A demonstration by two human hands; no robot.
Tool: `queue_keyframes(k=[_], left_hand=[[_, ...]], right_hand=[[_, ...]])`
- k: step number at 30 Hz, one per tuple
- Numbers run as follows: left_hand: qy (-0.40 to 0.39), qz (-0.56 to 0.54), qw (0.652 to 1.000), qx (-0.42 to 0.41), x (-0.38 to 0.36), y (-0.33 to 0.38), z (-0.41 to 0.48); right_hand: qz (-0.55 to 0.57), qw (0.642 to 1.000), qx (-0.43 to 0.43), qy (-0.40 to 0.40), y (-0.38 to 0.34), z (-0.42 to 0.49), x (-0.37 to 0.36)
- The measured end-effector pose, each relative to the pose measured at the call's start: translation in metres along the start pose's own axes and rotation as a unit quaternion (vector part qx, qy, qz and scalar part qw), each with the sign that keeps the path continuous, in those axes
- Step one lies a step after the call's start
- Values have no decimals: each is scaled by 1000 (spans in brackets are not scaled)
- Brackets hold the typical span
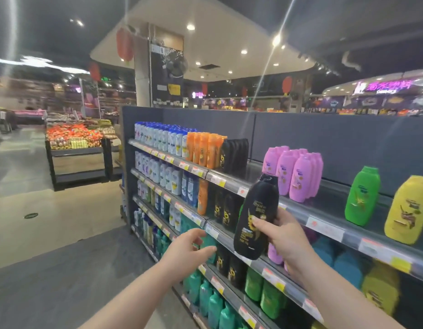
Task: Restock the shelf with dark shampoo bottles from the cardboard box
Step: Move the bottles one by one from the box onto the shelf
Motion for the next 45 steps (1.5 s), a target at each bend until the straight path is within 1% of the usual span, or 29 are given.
queue_keyframes(k=[5, 12, 19, 27, 33, 35, 38, 41, 43, 45], left_hand=[[23, -23, 999, -15, 7, -2, 97], [10, -33, 999, -11, 0, -21, 197], [-21, -29, 998, -47, -4, -41, 304], [-84, -46, 989, -110, 2, -79, 438], [-119, -86, 975, -167, -16, -78, 499], [-101, -74, 973, -193, -21, -75, 507], [-8, -46, 967, -249, -15, -68, 517], [67, -47, 949, -304, -5, -57, 529], [94, -42, 944, -314, -1, -48, 537], [98, -42, 947, -303, -2, -42, 545]], right_hand=[[-3, 1000, 17, -5, -6, 104, -10], [-35, 999, 23, 12, 5, 201, -14], [-99, 991, 8, 89, 24, 293, -11], [-132, 972, -3, 194, 46, 399, -25], [-161, 954, -26, 250, 67, 452, -22], [-168, 947, -42, 271, 70, 468, -17], [-187, 935, -56, 295, 71, 492, -9], [-208, 926, -71, 307, 73, 511, -2], [-223, 919, -85, 313, 78, 521, 2], [-232, 913, -96, 321, 83, 530, 6]])
Point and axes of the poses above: each hand's wrist, its own z-axis towards the middle knuckle, its own x-axis out of the back of the hand, y = z × x, the point moved 4 cm from there along z, towards the middle knuckle, and after that the axes turned 5 degrees about -x, right-handed, at the moved point
